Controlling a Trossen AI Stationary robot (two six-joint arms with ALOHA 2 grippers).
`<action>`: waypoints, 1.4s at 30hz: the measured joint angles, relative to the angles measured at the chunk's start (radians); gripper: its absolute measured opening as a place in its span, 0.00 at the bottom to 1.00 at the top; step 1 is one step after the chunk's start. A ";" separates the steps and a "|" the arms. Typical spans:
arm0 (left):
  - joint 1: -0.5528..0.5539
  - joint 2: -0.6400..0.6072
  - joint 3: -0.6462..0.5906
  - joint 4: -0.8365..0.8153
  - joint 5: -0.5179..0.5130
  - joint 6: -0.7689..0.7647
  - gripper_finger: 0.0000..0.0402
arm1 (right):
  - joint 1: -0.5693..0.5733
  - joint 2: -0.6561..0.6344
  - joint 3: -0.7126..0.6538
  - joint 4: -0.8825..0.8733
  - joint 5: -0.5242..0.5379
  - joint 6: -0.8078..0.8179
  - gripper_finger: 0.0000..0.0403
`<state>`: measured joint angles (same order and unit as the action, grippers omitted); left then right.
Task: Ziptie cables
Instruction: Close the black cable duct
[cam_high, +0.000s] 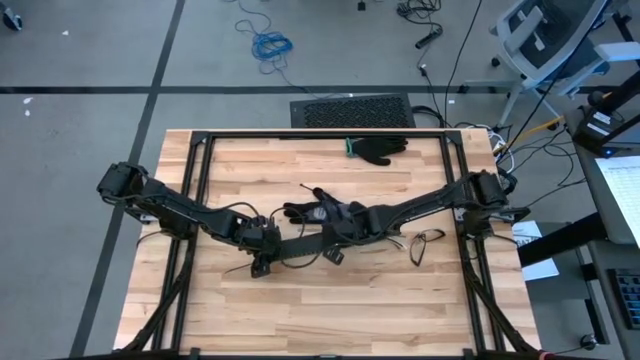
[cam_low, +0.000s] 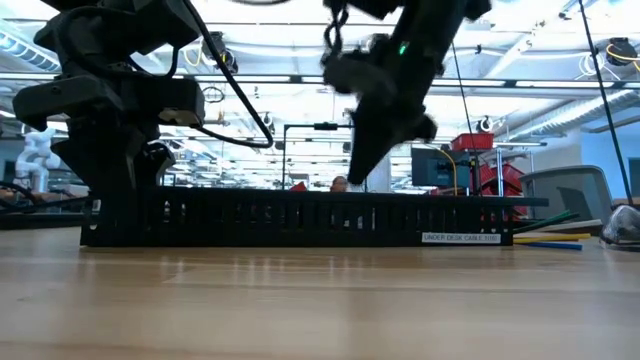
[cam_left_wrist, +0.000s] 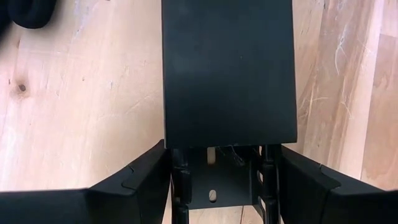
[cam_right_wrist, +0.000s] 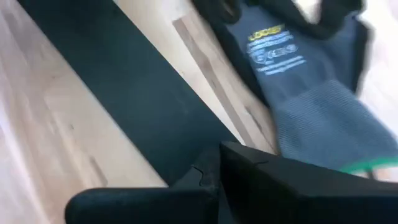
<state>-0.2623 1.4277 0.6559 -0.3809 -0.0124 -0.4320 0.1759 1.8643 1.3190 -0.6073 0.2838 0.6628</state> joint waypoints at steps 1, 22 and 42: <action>0.000 0.000 0.000 0.000 0.000 0.000 0.58 | -0.004 0.016 0.000 0.016 -0.001 -0.001 0.00; 0.002 0.003 0.027 -0.023 0.039 0.013 0.60 | -0.033 0.187 -0.001 0.517 -0.087 0.028 0.00; -0.042 -0.022 0.154 -0.202 0.161 -0.152 0.91 | -0.032 0.178 -0.002 0.520 -0.074 -0.028 0.00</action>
<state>-0.3047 1.4059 0.8097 -0.5831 0.1485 -0.5835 0.1444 2.0422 1.3174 -0.0868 0.2098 0.6352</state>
